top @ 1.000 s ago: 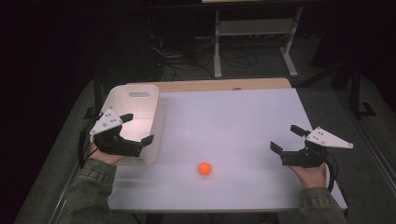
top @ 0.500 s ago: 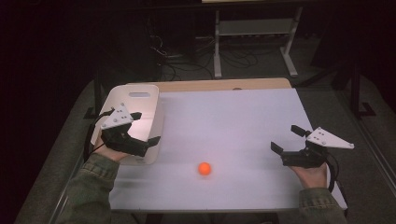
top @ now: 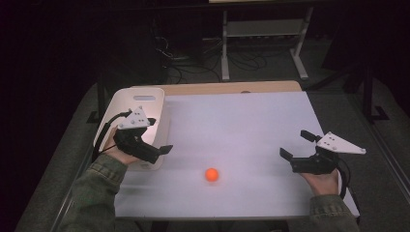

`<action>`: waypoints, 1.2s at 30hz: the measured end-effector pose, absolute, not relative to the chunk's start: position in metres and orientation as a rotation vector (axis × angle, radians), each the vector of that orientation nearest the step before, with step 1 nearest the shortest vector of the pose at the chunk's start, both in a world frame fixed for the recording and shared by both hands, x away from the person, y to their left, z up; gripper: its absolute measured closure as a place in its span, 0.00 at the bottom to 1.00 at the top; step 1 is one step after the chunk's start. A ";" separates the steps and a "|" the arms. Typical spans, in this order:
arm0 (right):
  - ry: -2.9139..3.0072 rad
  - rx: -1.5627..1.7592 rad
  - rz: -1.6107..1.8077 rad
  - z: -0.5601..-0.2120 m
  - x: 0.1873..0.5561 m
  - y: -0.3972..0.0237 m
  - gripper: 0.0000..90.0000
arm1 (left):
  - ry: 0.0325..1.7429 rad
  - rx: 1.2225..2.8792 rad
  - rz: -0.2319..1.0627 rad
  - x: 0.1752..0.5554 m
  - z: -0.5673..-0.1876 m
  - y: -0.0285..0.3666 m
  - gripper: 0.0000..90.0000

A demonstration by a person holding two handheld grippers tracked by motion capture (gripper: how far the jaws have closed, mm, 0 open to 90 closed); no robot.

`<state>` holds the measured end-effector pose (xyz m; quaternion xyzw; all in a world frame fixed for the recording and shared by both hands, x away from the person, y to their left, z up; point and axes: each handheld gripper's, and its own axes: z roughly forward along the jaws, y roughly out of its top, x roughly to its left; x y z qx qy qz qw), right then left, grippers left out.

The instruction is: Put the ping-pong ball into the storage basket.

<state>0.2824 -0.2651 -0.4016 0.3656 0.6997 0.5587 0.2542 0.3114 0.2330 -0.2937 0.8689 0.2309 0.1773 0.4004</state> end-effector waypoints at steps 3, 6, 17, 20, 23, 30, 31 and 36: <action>1.904 0.989 1.516 -0.402 0.282 -0.265 0.00 | 0.574 2.218 0.428 0.314 -0.294 0.230 0.00; 1.908 0.990 1.514 -0.402 0.282 -0.265 0.00 | 0.569 2.241 0.409 0.316 -0.294 0.226 0.00; 1.927 0.982 1.514 -0.403 0.282 -0.264 0.00 | 0.528 2.315 0.357 0.321 -0.291 0.215 0.00; 1.931 0.975 1.512 -0.402 0.282 -0.263 0.00 | 0.516 2.337 0.346 0.323 -0.291 0.212 0.00; 1.933 0.973 1.510 -0.402 0.282 -0.263 0.00 | 0.502 2.357 0.337 0.324 -0.292 0.208 0.00; 1.938 0.971 1.512 -0.402 0.282 -0.263 0.00 | 0.464 2.408 0.318 0.326 -0.293 0.196 0.00; 1.941 0.969 1.512 -0.402 0.282 -0.263 0.00 | 0.459 2.419 0.315 0.326 -0.294 0.195 0.00; 1.958 0.957 1.506 -0.403 0.281 -0.261 0.00 | 0.445 2.459 0.296 0.329 -0.297 0.188 0.00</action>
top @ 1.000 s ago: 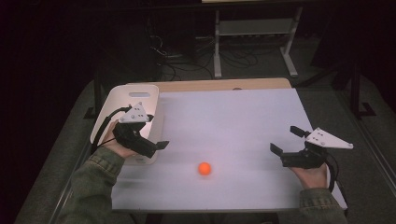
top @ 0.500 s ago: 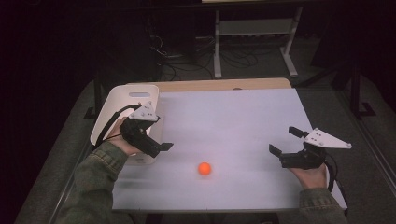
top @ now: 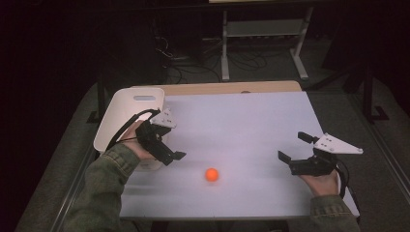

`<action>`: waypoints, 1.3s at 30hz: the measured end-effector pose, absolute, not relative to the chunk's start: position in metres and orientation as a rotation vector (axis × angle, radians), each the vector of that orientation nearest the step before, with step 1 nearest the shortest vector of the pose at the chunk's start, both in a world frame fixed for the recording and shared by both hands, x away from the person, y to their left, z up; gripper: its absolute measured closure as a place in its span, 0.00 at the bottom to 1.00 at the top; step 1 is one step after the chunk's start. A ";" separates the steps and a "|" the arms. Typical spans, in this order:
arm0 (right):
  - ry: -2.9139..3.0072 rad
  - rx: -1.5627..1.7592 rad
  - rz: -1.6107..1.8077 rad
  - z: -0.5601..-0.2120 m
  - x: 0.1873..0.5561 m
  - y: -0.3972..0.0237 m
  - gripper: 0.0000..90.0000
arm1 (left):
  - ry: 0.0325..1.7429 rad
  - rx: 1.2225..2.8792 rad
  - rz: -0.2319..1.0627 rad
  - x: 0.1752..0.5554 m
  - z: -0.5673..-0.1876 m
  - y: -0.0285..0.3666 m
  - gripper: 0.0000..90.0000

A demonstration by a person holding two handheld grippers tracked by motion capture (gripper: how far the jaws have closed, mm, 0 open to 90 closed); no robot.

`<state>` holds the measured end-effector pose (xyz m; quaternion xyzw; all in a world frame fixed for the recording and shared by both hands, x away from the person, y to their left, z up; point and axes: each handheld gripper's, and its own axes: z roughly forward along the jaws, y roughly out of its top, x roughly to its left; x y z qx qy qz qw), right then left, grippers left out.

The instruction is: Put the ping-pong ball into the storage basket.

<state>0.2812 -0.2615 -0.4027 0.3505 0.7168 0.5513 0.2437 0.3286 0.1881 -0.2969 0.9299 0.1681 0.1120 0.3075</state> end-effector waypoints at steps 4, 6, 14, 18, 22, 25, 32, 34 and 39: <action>1.966 0.955 1.501 -0.403 0.281 -0.261 0.00 | 0.430 2.479 0.293 0.329 -0.300 0.183 0.00; 1.967 0.953 1.500 -0.403 0.281 -0.261 0.00 | 0.420 2.486 0.297 0.329 -0.300 0.181 0.00; 1.967 0.948 1.502 -0.403 0.281 -0.261 0.00 | 0.388 2.531 0.258 0.330 -0.308 0.169 0.00; 1.968 0.945 1.503 -0.403 0.281 -0.261 0.00 | 0.374 2.544 0.244 0.331 -0.311 0.164 0.00; 1.966 0.947 1.503 -0.402 0.280 -0.261 0.00 | 0.358 2.580 0.207 0.330 -0.316 0.158 0.00; 1.963 0.947 1.505 -0.402 0.280 -0.261 0.00 | 0.351 2.593 0.192 0.330 -0.319 0.154 0.00; 1.962 0.941 1.506 -0.402 0.280 -0.262 0.00 | 0.336 2.625 0.183 0.330 -0.325 0.146 0.00; 1.963 0.940 1.506 -0.402 0.280 -0.262 0.00 | 0.329 2.637 0.181 0.330 -0.327 0.143 0.00; 1.966 0.938 1.506 -0.401 0.279 -0.262 0.00 | 0.318 2.657 0.166 0.329 -0.333 0.136 0.00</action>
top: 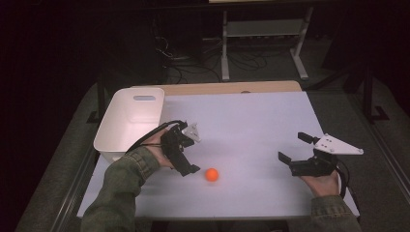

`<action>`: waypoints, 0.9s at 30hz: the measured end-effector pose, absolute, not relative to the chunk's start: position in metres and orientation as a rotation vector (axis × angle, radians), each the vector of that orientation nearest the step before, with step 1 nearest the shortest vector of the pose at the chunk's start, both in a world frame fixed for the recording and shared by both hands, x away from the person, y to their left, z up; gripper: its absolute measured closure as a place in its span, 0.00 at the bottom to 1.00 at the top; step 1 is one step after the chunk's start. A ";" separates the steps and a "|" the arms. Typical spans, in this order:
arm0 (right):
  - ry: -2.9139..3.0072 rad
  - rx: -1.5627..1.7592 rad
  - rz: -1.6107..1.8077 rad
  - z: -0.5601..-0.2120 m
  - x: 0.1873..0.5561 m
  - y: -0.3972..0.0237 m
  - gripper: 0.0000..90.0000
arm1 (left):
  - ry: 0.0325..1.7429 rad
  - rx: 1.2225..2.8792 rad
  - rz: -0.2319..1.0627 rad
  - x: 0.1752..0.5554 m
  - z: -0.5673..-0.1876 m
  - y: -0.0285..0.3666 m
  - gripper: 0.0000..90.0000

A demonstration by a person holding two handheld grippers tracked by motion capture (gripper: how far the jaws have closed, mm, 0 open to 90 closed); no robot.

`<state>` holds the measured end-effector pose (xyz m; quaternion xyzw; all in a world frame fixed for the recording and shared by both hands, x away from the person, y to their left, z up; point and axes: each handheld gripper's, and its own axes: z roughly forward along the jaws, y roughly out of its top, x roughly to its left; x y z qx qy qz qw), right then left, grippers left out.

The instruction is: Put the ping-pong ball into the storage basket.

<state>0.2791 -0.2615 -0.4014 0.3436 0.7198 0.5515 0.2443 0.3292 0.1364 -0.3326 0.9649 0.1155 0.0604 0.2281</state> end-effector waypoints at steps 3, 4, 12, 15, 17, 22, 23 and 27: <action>1.966 0.937 1.507 -0.401 0.279 -0.262 0.00 | 0.313 2.658 0.154 0.329 -0.335 0.132 0.00; 1.966 0.937 1.507 -0.401 0.279 -0.262 0.00 | 0.313 2.658 0.154 0.329 -0.335 0.132 0.00; 1.968 0.935 1.507 -0.401 0.278 -0.262 0.00 | 0.306 2.658 0.133 0.328 -0.342 0.128 0.00; 1.971 0.935 1.507 -0.401 0.278 -0.262 0.00 | 0.297 2.666 0.126 0.328 -0.344 0.126 0.00; 1.971 0.935 1.507 -0.401 0.278 -0.262 0.00 | 0.291 2.669 0.122 0.328 -0.346 0.125 0.00; 1.970 0.934 1.508 -0.401 0.278 -0.262 0.00 | 0.290 2.670 0.124 0.327 -0.348 0.123 0.00; 1.969 0.934 1.507 -0.401 0.278 -0.262 0.00 | 0.291 2.666 0.121 0.326 -0.349 0.123 0.00; 1.968 0.935 1.507 -0.401 0.278 -0.263 0.00 | 0.293 2.664 0.114 0.325 -0.353 0.122 0.00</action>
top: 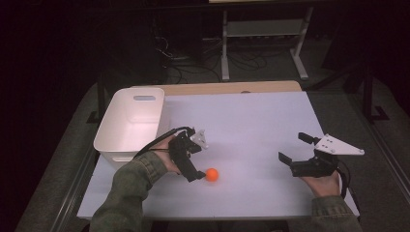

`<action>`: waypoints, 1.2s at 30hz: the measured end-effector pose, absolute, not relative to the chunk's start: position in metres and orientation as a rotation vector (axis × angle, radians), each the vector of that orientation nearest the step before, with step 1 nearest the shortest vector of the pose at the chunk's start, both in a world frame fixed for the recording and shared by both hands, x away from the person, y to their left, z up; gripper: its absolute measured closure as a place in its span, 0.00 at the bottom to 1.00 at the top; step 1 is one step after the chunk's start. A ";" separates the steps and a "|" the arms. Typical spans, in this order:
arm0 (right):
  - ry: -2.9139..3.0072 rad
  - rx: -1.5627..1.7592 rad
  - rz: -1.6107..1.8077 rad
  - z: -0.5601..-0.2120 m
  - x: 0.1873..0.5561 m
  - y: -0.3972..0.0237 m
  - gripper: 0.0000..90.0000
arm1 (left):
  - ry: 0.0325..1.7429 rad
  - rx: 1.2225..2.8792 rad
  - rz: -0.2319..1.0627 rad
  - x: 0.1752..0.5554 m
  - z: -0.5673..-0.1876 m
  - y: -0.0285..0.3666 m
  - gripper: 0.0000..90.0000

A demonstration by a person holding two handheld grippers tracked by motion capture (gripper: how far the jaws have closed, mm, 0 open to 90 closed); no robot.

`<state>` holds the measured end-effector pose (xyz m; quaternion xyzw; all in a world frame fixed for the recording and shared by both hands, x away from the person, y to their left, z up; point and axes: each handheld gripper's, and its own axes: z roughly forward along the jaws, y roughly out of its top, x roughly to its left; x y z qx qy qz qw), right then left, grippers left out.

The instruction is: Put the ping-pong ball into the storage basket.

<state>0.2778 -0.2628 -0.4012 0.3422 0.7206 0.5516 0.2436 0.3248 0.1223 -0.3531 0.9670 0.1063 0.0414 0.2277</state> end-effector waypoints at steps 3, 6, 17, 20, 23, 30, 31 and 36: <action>1.969 0.932 1.506 -0.401 0.278 -0.263 0.00 | 0.289 2.666 0.106 0.324 -0.357 0.121 0.00; 1.971 0.932 1.505 -0.401 0.278 -0.262 0.00 | 0.290 2.670 0.098 0.324 -0.360 0.119 0.00; 1.975 0.931 1.502 -0.401 0.277 -0.263 0.00 | 0.260 2.676 0.073 0.319 -0.371 0.114 0.00; 1.976 0.932 1.501 -0.401 0.277 -0.263 0.00 | 0.253 2.683 0.062 0.318 -0.376 0.113 0.00; 1.979 0.934 1.500 -0.402 0.277 -0.263 0.00 | 0.248 2.682 0.058 0.319 -0.379 0.111 0.00; 1.972 0.936 1.499 -0.402 0.276 -0.264 0.00 | 0.248 2.678 0.049 0.319 -0.383 0.106 0.00; 1.971 0.935 1.499 -0.402 0.276 -0.264 0.00 | 0.245 2.679 0.048 0.319 -0.384 0.106 0.00; 1.963 0.937 1.499 -0.401 0.275 -0.265 0.00 | 0.248 2.672 0.028 0.319 -0.389 0.105 0.00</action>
